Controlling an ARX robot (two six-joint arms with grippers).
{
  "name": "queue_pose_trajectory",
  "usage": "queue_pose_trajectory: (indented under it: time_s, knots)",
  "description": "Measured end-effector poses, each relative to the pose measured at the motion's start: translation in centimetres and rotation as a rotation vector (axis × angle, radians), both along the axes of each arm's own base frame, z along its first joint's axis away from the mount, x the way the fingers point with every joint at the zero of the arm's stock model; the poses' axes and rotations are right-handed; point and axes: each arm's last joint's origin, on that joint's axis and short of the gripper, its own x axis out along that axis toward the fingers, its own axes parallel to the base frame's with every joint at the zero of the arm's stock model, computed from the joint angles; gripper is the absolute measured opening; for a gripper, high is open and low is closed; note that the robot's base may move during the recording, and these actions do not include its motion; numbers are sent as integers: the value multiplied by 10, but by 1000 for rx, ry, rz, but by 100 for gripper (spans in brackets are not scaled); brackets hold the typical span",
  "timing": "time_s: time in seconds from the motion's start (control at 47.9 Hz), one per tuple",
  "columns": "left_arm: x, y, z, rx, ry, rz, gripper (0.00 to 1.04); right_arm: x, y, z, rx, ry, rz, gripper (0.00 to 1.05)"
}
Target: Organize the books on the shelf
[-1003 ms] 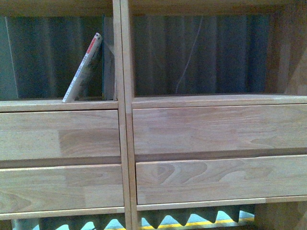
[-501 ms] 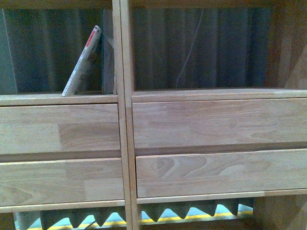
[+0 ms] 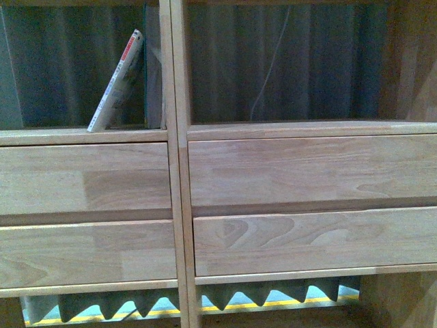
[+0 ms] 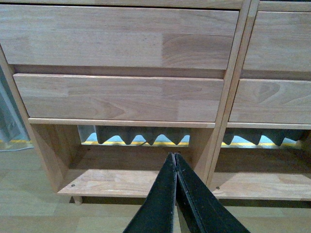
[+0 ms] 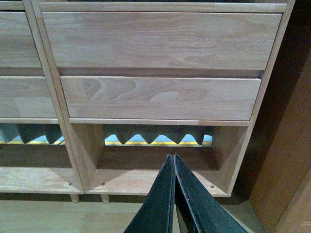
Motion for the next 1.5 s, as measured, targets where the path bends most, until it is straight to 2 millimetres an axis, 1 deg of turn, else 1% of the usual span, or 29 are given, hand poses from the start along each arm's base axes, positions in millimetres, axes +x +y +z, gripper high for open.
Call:
queue_pose_trajectory:
  time_s: [0.209, 0.272, 0.355, 0.564, 0.627, 0.669, 0.982, 1.003, 1.024, 1.316, 1.358, 1.483, 1.504]
  knots:
    - [-5, 0, 0, 0, -1, 0, 3, -4, 0, 0, 0, 1, 0, 3]
    - [-6, 0, 0, 0, 0, 0, 3, -10, 0, -5, 0, 34, 0, 3]
    - [-8, 0, 0, 0, -2, 0, 3, -14, 0, -3, 0, 10, 3, 3]
    - [-12, 0, 0, 0, -2, 0, 3, -14, 0, -3, 0, 6, 2, 3]
    - [-19, 0, -5, 1, 31, 0, 3, -14, 0, -3, 0, 6, 2, 3]
    - [-21, 0, -4, 2, 11, 0, 3, -14, 0, -3, 0, 6, 0, 3]
    - [-22, 0, -3, 2, 3, 0, 3, -14, 0, -3, 0, 6, 0, 3]
    - [-22, 0, -3, 2, 3, 0, 8, -14, 0, -3, 0, 6, 0, 7]
    - [-22, 0, -3, 2, 3, 0, 9, -14, 0, -3, 0, 6, 0, 8]
    - [-22, 0, -3, 2, 3, 0, 57, -14, 0, -3, 0, 6, 0, 55]
    - [-22, 0, -3, 2, 3, 0, 66, -14, 0, -3, 0, 6, 0, 64]
    - [-22, 0, -3, 2, 3, 0, 98, -14, 0, -3, 0, 6, 0, 94]
    - [-22, 0, -3, 4, 3, 0, 100, -14, 0, -3, 0, 6, 0, 97]
